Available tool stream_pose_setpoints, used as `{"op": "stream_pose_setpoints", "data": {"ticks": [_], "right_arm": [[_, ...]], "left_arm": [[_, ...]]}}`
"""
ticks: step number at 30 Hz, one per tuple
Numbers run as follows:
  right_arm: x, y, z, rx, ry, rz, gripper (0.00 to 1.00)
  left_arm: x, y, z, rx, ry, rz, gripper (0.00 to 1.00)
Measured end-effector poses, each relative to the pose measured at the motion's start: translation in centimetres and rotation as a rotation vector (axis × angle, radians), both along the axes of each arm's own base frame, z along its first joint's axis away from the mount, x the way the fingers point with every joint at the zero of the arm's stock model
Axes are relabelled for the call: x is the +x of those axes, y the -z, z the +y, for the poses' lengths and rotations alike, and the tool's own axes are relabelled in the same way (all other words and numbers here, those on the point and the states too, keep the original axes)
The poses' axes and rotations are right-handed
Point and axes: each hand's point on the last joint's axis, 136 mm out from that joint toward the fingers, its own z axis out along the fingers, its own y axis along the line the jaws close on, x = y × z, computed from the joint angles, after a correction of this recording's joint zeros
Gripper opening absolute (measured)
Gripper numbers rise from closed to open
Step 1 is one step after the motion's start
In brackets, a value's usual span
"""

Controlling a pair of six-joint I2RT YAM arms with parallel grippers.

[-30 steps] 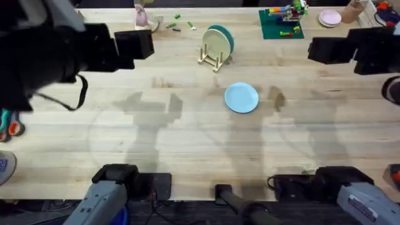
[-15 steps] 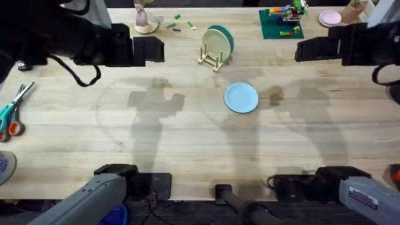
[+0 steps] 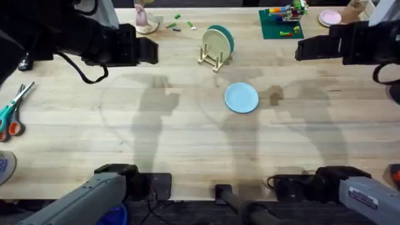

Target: Pick up the plates from the table one by one and place each into a slot on the dish rack.

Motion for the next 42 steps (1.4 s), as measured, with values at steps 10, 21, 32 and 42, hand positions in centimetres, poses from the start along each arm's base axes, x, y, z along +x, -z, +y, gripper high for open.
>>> {"op": "stream_pose_setpoints", "data": {"ticks": [10, 21, 32, 42], "right_arm": [[0.0, 0.0, 0.0, 0.0, 0.0, 0.0, 0.993], [0.0, 0.0, 0.0, 0.0, 0.0, 0.0, 0.993], [-0.1, 0.1, 0.0, 0.0, 0.0, 0.004, 0.993], [-0.1, 0.0, 0.0, 0.0, 0.0, 0.004, 0.995]], "left_arm": [[-0.5, -0.7, -2.6, -0.136, 0.077, 0.004, 0.042], [-1.2, -3.2, -7.2, -0.413, 0.175, 0.007, 0.042], [-1.4, -5.2, -12.9, -0.504, 0.266, -0.017, 0.042], [-1.8, -6.4, -17.1, -0.576, 0.3, -0.029, 0.043]]}}
